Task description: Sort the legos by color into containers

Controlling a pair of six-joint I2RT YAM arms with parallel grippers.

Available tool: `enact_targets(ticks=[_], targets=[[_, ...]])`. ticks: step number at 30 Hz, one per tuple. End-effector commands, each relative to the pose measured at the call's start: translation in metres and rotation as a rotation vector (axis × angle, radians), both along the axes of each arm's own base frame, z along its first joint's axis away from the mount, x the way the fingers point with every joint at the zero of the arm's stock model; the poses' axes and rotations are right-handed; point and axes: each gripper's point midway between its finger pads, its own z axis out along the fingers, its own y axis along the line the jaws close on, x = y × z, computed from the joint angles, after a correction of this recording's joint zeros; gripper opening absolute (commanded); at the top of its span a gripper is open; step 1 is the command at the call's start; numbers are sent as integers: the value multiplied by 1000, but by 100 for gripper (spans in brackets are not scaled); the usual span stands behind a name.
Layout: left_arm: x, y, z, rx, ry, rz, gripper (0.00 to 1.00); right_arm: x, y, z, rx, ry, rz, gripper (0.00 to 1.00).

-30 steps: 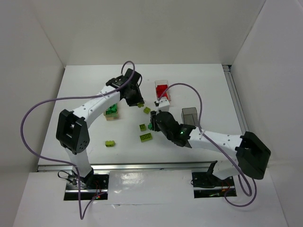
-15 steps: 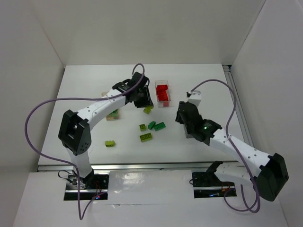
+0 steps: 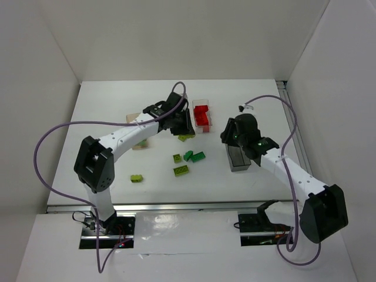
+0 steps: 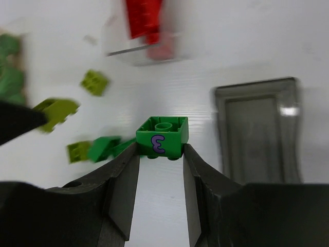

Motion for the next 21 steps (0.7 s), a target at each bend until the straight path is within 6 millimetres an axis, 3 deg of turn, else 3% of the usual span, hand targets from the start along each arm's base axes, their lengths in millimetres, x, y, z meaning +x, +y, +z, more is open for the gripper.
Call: enact_targets(ticks=[1,5,7,8,9,10,14,15,16,17,19,20,21], targets=[[13,62,4,97,-12,171,4,8,67,51,66,-147,204,20],[7,116,17,122,-7,292,4,1,140,50,103,-140,418,20],[8,144,49,77,-71,359,4,1,172,60,132,-165,504,20],[6,152,58,63,-90,366,4,0,189,47,130,-140,540,20],[6,160,70,47,-116,388,4,5,202,50,142,-167,569,20],[4,174,96,10,-166,418,4,8,221,48,160,-159,611,20],[0,205,150,-61,-281,481,4,30,261,47,206,-184,675,20],[-2,205,160,-87,-296,463,4,31,271,45,204,-184,700,20],[-1,210,173,-110,-321,471,4,39,285,61,232,-220,724,21],[-2,207,178,-121,-328,448,4,42,298,40,223,-182,742,21],[-9,206,197,-170,-360,410,4,46,315,30,229,-159,773,21],[-8,206,200,-187,-364,401,4,52,329,43,241,-187,784,22],[-14,198,208,-223,-377,362,4,51,342,22,237,-154,808,22]])
